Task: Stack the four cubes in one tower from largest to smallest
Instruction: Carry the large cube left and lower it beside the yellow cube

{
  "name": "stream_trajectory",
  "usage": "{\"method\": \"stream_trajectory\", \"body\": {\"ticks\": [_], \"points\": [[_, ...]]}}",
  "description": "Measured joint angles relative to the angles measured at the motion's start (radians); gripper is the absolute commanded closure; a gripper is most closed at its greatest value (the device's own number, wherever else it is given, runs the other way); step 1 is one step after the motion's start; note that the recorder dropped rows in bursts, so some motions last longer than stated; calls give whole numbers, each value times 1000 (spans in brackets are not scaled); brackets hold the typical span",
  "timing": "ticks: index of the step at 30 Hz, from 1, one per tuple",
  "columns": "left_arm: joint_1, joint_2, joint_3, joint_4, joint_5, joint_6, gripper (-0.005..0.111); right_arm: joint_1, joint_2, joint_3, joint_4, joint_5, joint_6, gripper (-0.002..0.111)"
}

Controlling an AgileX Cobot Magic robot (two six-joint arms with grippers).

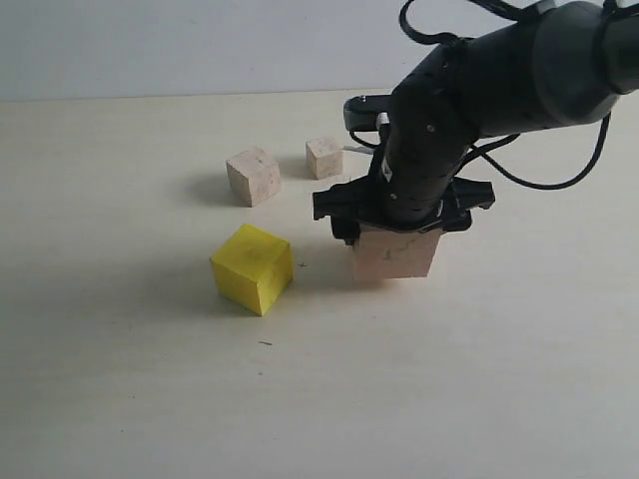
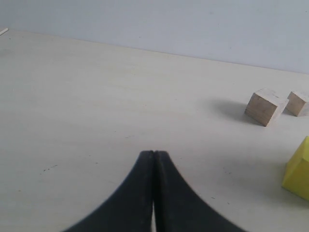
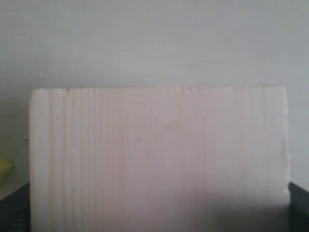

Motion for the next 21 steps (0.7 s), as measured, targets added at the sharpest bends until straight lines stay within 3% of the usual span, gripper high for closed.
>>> {"method": "stream_trajectory", "body": {"ticks": [9, 21], "points": [[0, 0, 0, 0, 0, 0, 107, 36, 20, 0, -74, 2, 103, 108], [0, 0, 0, 0, 0, 0, 107, 36, 65, 0, -12, 2, 41, 108]]}}
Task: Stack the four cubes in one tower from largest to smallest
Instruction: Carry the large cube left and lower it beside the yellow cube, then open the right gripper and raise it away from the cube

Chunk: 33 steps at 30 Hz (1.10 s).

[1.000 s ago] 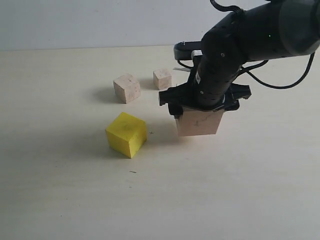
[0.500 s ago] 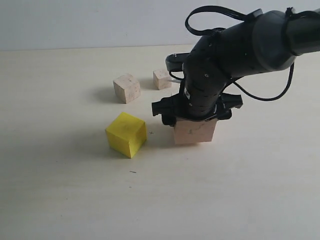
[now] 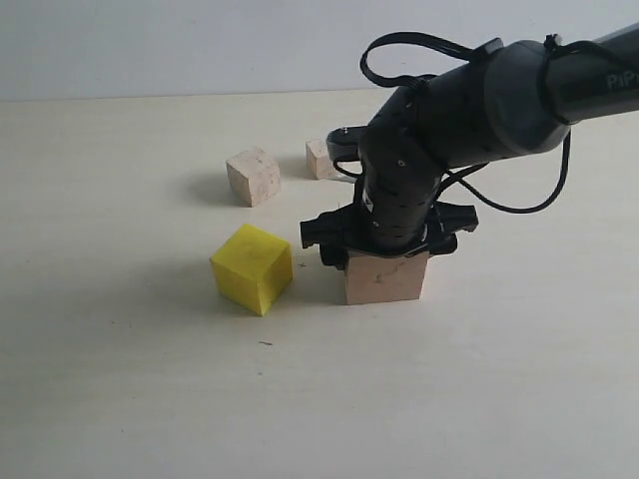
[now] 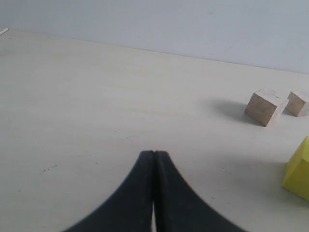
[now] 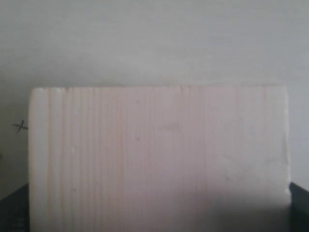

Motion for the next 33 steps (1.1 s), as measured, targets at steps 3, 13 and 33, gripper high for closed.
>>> {"method": "stream_trajectory", "body": {"ticks": [3, 13, 33], "points": [[0, 0, 0, 0, 0, 0, 107, 0, 4, -2, 0, -2, -2, 107], [0, 0, 0, 0, 0, 0, 107, 0, 6, -4, 2, 0, -8, 15], [0, 0, 0, 0, 0, 0, 107, 0, -211, -4, -53, 76, -61, 6]]}}
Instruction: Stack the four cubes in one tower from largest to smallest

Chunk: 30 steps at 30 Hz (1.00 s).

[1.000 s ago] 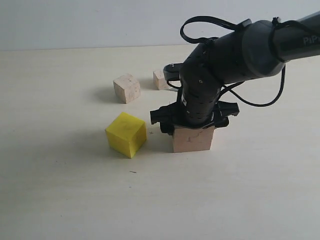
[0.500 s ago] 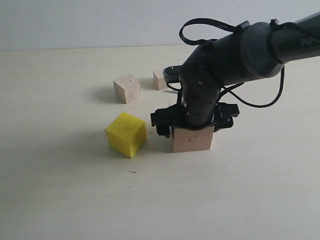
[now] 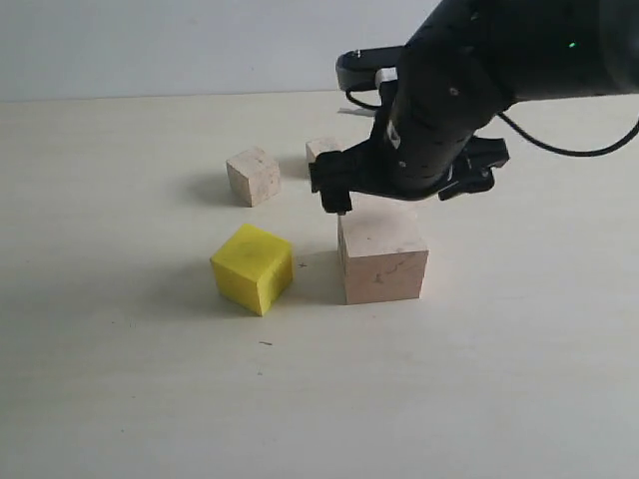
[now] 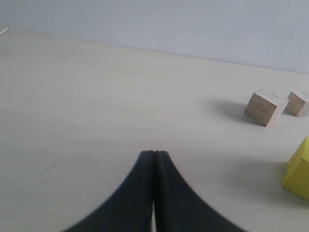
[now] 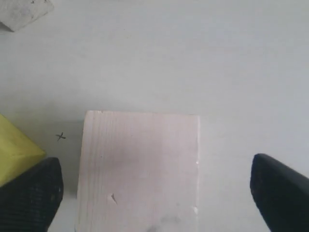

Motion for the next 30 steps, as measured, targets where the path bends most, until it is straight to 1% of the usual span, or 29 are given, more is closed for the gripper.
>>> {"method": "stream_trajectory", "body": {"ticks": [6, 10, 13, 15, 16, 20, 23, 27, 30], "points": [[0, 0, 0, 0, 0, 0, 107, 0, -147, 0, -13, 66, -83, 6], [0, 0, 0, 0, 0, 0, 107, 0, -260, 2, -55, 125, -148, 6], [0, 0, 0, 0, 0, 0, 107, 0, -344, 2, -105, 188, -188, 11], [0, 0, 0, 0, 0, 0, 107, 0, -405, 2, -131, 220, -224, 19], [0, 0, 0, 0, 0, 0, 107, 0, -429, 2, -138, 230, -239, 25], [0, 0, 0, 0, 0, 0, 107, 0, -548, 2, -147, 271, -312, 53], [0, 0, 0, 0, 0, 0, 107, 0, -631, 5, -149, 286, -336, 71], [0, 0, 0, 0, 0, 0, 107, 0, -755, 43, -153, 284, -351, 92], [0, 0, 0, 0, 0, 0, 107, 0, -854, 91, -164, 273, -353, 102]]}}
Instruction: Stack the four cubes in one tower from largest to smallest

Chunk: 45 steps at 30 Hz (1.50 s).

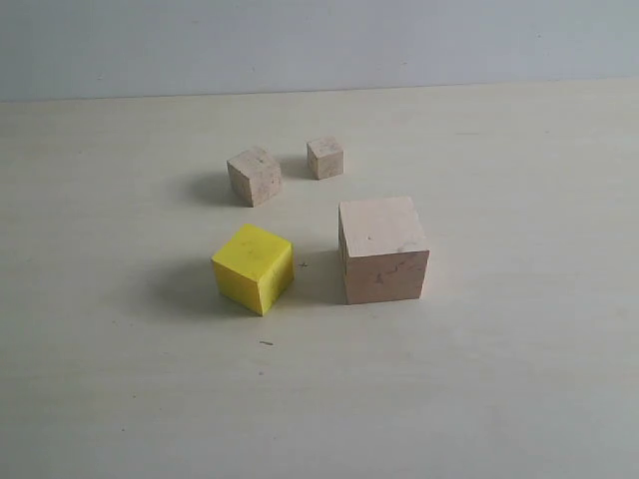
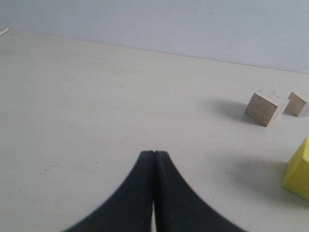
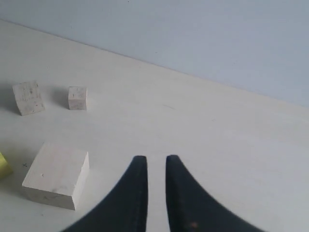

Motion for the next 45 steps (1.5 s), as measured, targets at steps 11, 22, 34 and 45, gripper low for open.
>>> {"method": "stream_trajectory", "body": {"ticks": [11, 22, 34, 45], "points": [[0, 0, 0, 0, 0, 0, 107, 0, -288, 238, -4, -134, -3, 108], [0, 0, 0, 0, 0, 0, 107, 0, -502, 476, -5, -347, -3, 108], [0, 0, -8, 0, 5, 0, 107, 0, -573, 554, 12, -447, -3, 108], [0, 154, -232, 0, 8, 0, 107, 0, -578, 554, 12, -449, -3, 108]]}}
